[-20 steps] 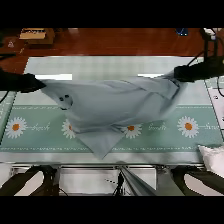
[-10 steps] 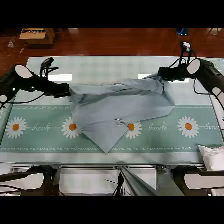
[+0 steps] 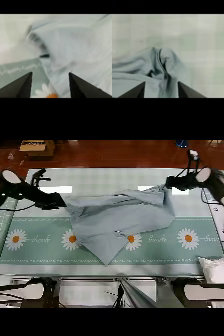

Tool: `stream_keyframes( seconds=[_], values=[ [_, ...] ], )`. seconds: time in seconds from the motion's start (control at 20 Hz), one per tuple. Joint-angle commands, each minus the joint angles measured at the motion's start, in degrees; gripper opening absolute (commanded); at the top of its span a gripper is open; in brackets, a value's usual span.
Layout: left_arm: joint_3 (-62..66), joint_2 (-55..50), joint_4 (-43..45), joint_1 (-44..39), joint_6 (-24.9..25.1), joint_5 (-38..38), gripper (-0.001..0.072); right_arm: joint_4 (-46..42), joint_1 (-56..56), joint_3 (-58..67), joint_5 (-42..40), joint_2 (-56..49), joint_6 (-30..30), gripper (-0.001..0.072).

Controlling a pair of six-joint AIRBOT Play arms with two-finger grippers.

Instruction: Fold the shirts.

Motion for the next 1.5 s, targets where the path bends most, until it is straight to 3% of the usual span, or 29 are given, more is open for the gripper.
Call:
stream_keyframes(
  seconds=[0.0, 0.2, 0.4, 0.5, 0.6, 0.8, 0.85, 0.95, 1.0, 1.2, 1.45],
  values=[
    [-0.8, 3.4, -0.3, 4.2, -1.6, -10.8, 0.0532, -11.2, -7.3, 1.7, 12.6, 4.8, -2.4, 0.0497],
    [-16.3, 7.7, -7.0, 3.4, 1.6, -9.4, 0.0541, -4.4, -18.5, 0.1, 21.7, 5.2, -5.1, 0.0537],
    [-28.6, 7.8, -15.6, -0.2, 3.1, -0.6, 0.0541, 7.3, -24.6, -3.2, 24.0, 5.2, -9.5, 0.0537],
    [-32.1, 7.4, -15.6, -2.9, 3.1, 3.8, 0.0547, 11.5, -25.6, -4.1, 24.0, 5.2, -11.5, 0.0537],
    [-33.2, 6.3, -15.6, -5.1, 3.0, 5.9, 0.0661, 12.9, -25.6, -4.1, 23.6, 5.2, -12.6, 0.0537],
    [-33.2, 3.3, -20.4, -8.5, 2.8, 11.6, 0.0652, 14.7, -25.6, -4.1, 22.8, 5.2, -12.6, 0.0537],
    [-33.2, 2.4, -22.6, -9.4, 2.9, 12.9, 0.0626, 15.0, -25.6, -4.1, 22.9, 5.2, -12.6, 0.0537],
    [-33.2, 0.2, -26.7, -10.9, 5.3, 13.0, 0.0118, 16.0, -25.6, -4.1, 23.1, 5.2, -12.6, 0.0537],
    [-33.2, -0.4, -28.2, -11.2, 8.1, 12.1, 0.0029, 15.8, -25.6, -4.1, 23.3, 5.2, -12.6, 0.0537],
    [-33.2, -0.2, -28.9, -10.8, 10.5, 9.7, 0.0028, 15.4, -25.9, -8.1, 23.6, 4.8, -12.5, 0.0537],
    [-33.2, 0.8, -28.9, -10.8, 11.7, 9.5, 0.0028, 29.7, -24.3, -19.5, 16.4, 1.6, -14.7, 0.0552]
  ],
)
